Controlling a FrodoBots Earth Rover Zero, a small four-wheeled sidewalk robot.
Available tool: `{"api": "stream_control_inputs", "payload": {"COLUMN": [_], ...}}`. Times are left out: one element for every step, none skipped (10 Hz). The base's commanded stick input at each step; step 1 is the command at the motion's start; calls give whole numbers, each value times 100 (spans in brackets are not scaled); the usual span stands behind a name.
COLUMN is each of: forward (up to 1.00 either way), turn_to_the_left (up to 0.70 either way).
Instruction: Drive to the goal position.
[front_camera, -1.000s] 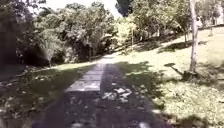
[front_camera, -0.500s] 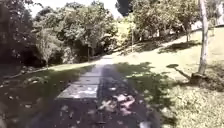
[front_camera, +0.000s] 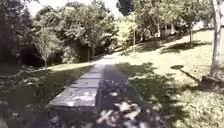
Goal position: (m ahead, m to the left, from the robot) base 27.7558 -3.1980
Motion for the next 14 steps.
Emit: {"api": "stream_control_inputs", "payload": {"forward": [50, 50, 50, 50, 50, 50, 50, 50, 50, 50, 50, 50, 50, 50], "turn_to_the_left": [0, 0, 0, 0, 0, 0, 0, 0, 0, 0, 0, 0, 0, 0]}}
